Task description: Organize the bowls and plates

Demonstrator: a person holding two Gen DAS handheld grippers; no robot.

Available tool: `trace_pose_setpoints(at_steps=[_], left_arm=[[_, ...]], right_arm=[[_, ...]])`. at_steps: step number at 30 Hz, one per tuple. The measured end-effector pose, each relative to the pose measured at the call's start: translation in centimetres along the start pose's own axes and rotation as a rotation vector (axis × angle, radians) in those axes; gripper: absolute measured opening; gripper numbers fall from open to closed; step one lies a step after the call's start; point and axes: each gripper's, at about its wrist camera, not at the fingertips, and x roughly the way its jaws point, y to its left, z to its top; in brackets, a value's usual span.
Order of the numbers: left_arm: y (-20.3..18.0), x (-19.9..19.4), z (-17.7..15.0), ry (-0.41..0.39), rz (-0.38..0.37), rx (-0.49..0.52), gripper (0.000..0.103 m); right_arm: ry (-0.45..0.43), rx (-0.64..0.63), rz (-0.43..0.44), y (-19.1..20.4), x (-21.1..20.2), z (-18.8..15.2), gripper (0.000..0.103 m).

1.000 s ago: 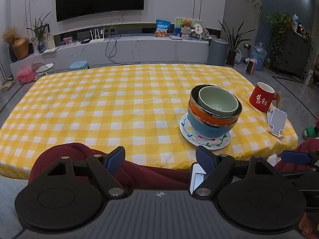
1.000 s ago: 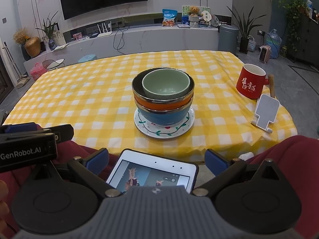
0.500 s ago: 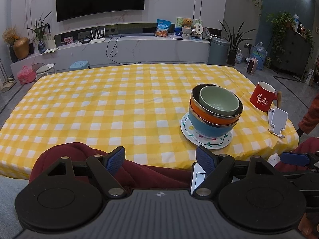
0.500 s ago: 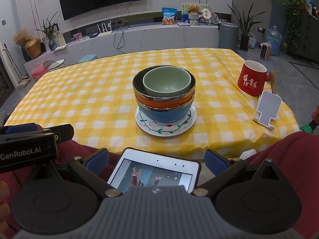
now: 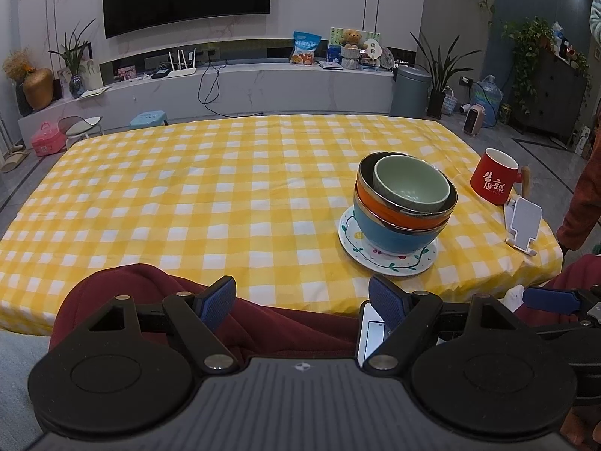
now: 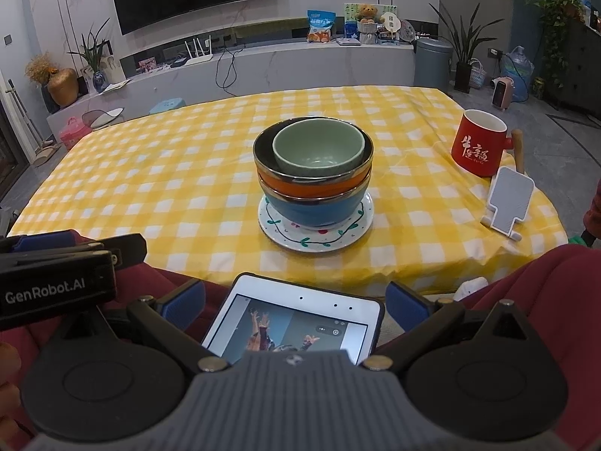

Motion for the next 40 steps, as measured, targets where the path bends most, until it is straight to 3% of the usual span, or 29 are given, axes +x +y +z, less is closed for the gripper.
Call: trace_pose_setpoints(at_steps=[40], left_arm=[[0.02,0.4,0.06,0.018,-0.004,0.02,0.094]], right_arm=[[0.021,-0.009,0.009,0.13,0.85,-0.22,0.1]])
